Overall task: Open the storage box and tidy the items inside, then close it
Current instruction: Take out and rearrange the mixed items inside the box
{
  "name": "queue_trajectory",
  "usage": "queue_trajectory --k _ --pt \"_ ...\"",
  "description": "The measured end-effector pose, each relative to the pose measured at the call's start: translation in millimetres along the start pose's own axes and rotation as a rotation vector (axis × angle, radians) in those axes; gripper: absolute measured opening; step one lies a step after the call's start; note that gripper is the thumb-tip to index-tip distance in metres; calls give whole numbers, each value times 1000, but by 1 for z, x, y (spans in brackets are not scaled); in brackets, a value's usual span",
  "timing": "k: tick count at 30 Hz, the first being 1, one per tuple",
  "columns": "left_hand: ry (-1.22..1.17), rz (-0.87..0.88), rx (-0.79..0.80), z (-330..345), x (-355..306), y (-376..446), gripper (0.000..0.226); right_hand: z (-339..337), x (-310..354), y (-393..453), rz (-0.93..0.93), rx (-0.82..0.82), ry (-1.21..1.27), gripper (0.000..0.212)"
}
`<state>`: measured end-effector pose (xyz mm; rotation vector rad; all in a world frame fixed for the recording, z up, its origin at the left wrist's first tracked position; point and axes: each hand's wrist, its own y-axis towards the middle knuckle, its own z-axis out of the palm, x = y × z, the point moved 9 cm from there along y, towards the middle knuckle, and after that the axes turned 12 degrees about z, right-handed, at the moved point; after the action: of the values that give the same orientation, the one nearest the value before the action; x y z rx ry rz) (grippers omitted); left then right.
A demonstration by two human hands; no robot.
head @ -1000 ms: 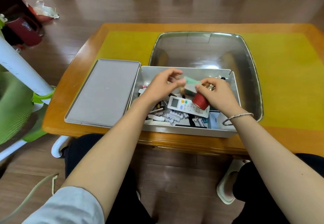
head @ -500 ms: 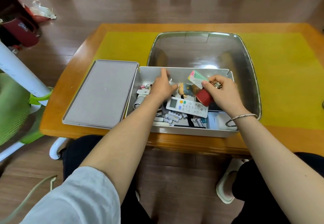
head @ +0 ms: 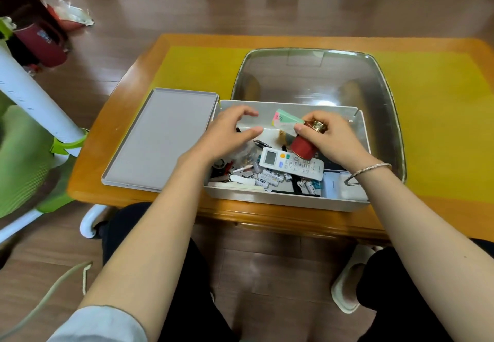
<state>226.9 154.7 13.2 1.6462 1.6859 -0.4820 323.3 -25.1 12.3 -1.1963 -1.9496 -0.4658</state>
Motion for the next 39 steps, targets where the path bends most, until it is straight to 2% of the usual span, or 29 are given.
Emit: queue_trajectory --k 3,7,9,12,16,20,22,25,28,33,39 --pt "-105 83 11 14 -18 6 41 11 15 1 -66 52 -101 17" --pt "-177 57 35 25 -17 10 19 25 30 4 -153 96 -187 19" --pt "-192 -19 -31 23 -5 11 13 23 27 10 -133 58 -145 20" --pt "-58 -141 -118 18 17 12 12 6 12 20 -17 -77 6 30" --pt "48 -190 -62 26 29 22 16 -6 -2 27 67 -201 92 30" --pt "56 -236 35 39 37 25 20 -4 1 31 14 -211 85 32" --pt "83 -249 29 37 40 24 21 0 3 35 -7 -203 86 39" --pt "156 -301 -57 23 47 19 26 8 2 42 2 -176 73 48" --pt "138 -350 -159 13 56 11 29 21 7 49 -20 -120 21 45" --pt "38 -239 -360 6 52 0 15 45 25 50 -158 -29 -113 46" --pt "-55 -213 -416 5 52 -3 16 64 29 50 -226 46 -251 49"
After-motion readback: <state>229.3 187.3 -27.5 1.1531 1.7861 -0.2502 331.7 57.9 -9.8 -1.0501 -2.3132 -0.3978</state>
